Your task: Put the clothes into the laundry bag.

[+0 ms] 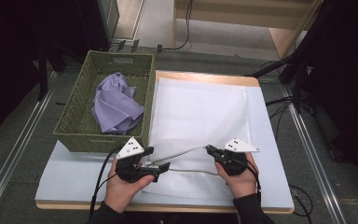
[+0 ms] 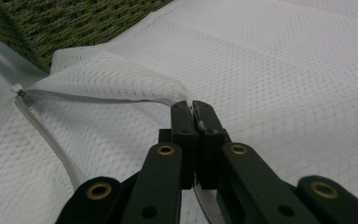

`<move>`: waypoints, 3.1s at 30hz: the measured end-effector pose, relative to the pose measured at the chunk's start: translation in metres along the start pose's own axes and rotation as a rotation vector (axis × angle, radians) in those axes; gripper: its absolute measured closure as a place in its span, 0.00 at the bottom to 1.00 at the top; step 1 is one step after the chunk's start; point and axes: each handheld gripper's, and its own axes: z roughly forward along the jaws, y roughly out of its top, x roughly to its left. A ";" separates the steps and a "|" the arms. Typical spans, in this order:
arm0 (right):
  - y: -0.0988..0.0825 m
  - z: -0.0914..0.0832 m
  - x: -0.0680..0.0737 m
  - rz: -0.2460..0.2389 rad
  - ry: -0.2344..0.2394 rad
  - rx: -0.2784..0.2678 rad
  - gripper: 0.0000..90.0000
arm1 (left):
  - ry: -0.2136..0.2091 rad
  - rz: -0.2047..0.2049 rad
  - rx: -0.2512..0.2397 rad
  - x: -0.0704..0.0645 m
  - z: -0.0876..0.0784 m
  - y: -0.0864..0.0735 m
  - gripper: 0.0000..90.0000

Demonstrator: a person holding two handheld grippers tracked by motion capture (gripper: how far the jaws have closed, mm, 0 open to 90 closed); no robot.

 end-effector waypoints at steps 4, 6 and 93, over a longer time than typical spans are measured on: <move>0.000 0.000 0.000 0.004 0.002 0.001 0.99 | 0.022 0.013 -0.022 0.006 -0.007 0.014 0.17; 0.000 0.000 -0.001 0.004 0.004 0.001 0.99 | 0.033 0.012 -0.029 0.011 -0.010 0.021 0.16; -0.002 0.003 -0.004 -0.017 0.027 0.018 0.99 | 0.565 -0.391 0.337 0.263 0.062 0.077 0.21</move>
